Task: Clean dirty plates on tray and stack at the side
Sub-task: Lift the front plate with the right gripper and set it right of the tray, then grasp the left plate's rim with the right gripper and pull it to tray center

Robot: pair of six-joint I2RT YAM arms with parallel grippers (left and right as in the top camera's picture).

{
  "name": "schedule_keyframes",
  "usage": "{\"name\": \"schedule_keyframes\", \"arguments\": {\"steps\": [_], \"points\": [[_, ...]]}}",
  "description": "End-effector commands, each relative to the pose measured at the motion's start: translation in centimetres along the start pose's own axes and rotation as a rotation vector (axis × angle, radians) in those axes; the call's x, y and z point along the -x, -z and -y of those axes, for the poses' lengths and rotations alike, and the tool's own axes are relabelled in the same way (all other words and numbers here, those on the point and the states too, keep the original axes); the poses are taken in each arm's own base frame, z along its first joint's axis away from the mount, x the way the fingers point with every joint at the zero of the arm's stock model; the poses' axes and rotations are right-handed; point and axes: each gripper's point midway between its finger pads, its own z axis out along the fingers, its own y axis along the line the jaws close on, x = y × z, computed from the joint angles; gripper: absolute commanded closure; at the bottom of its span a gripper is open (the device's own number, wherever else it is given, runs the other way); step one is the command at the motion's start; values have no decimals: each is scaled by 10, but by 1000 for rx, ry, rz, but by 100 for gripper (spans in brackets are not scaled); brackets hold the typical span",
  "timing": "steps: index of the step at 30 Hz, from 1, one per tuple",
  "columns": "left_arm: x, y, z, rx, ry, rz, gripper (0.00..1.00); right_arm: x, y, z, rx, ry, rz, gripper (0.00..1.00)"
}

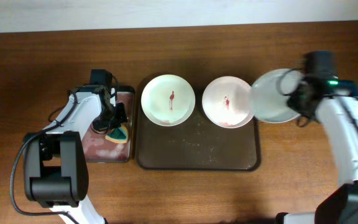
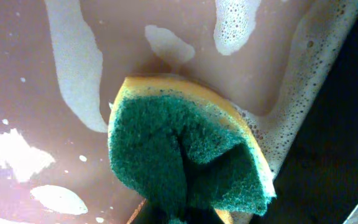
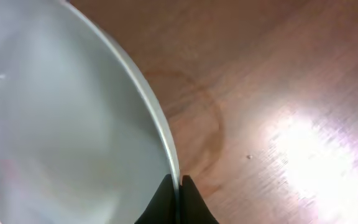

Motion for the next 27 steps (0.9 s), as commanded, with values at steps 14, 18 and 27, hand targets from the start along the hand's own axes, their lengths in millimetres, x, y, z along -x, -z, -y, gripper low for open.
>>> {"name": "schedule_keyframes", "arguments": {"steps": [14,18,27], "points": [[18,-2,1,-9,-15,72,30,-8,-53,10,304,-14,-286,52],[1,-3,-2,7,-13,4,18,-29,-25,-48,543,184,-313,51],[-42,-18,-7,49,-25,-171,66,-118,29,-156,669,605,-333,51]]}}
